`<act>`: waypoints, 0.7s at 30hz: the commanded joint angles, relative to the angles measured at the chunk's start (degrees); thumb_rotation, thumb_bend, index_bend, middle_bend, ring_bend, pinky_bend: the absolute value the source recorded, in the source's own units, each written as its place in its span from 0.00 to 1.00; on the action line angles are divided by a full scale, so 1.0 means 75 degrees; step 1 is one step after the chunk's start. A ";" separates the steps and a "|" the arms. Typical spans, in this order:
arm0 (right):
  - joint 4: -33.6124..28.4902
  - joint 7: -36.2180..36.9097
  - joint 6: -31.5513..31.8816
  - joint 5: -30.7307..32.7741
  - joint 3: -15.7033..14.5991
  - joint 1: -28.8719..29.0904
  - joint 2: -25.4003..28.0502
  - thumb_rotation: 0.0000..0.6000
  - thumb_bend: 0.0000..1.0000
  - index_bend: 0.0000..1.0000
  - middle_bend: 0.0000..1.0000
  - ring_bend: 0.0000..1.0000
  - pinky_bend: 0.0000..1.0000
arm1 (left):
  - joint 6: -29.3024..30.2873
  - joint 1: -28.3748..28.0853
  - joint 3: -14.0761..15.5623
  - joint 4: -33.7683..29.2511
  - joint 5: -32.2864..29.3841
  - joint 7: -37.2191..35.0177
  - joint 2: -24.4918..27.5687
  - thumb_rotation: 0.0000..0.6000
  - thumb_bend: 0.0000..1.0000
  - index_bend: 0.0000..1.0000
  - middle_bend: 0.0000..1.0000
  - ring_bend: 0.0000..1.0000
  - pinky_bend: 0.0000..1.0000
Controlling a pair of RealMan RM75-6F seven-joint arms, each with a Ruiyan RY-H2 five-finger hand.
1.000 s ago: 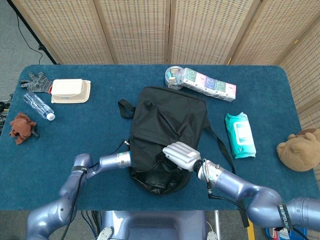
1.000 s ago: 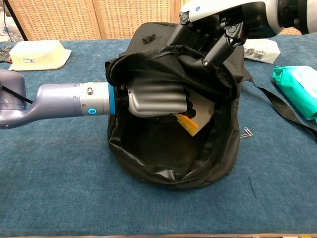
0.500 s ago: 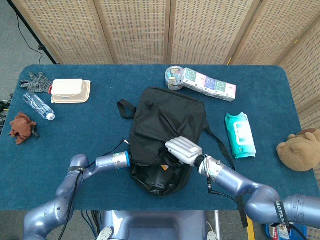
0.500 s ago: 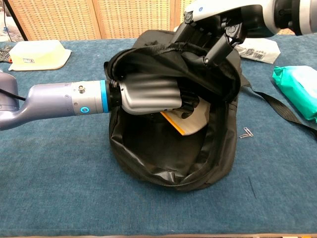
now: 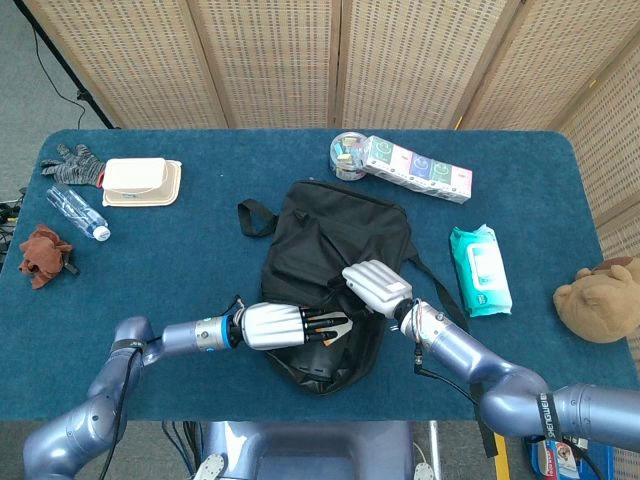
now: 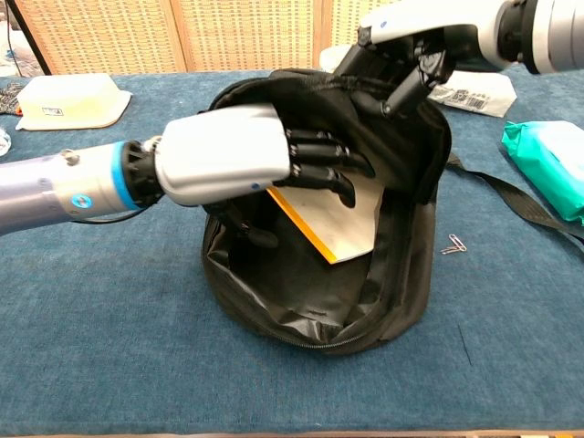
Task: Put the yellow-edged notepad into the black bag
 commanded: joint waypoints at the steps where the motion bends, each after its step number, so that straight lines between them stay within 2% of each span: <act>1: 0.0064 -0.0094 -0.0032 0.0181 -0.0078 0.0055 -0.0053 1.00 0.12 0.29 0.27 0.20 0.28 | 0.0531 0.0215 -0.0056 -0.0079 -0.0071 -0.0371 0.0176 1.00 0.00 0.30 0.19 0.19 0.55; 3: 0.0124 -0.0167 -0.0065 0.0309 -0.0110 0.0112 -0.0094 1.00 0.02 0.18 0.14 0.08 0.17 | 0.0797 0.0300 -0.0076 -0.0116 -0.0093 -0.0536 0.0248 1.00 0.00 0.30 0.19 0.19 0.55; 4: 0.0164 -0.0220 -0.0063 0.0375 -0.0125 0.0143 -0.0125 1.00 0.00 0.14 0.08 0.04 0.12 | 0.0915 0.0345 -0.0088 -0.0133 -0.0106 -0.0611 0.0285 1.00 0.00 0.30 0.19 0.19 0.55; 6: 0.0231 -0.0342 -0.0034 0.0483 -0.0155 0.0202 -0.0181 1.00 0.00 0.10 0.02 0.00 0.06 | 0.1128 0.0411 -0.0115 -0.0157 -0.0131 -0.0714 0.0346 1.00 0.00 0.30 0.19 0.19 0.55; 12: 0.0469 -0.0914 0.0156 0.1005 -0.0288 0.0438 -0.0358 1.00 0.00 0.09 0.00 0.00 0.03 | 0.1919 0.0613 -0.0428 -0.0324 -0.0426 -0.1232 0.0714 1.00 0.00 0.30 0.19 0.19 0.55; 21: 0.0712 -0.1467 0.0449 0.1606 -0.0489 0.0552 -0.0355 1.00 0.00 0.09 0.00 0.00 0.02 | 0.2002 0.0787 -0.0890 -0.0363 -0.0913 -0.1553 0.1223 1.00 0.00 0.30 0.18 0.18 0.55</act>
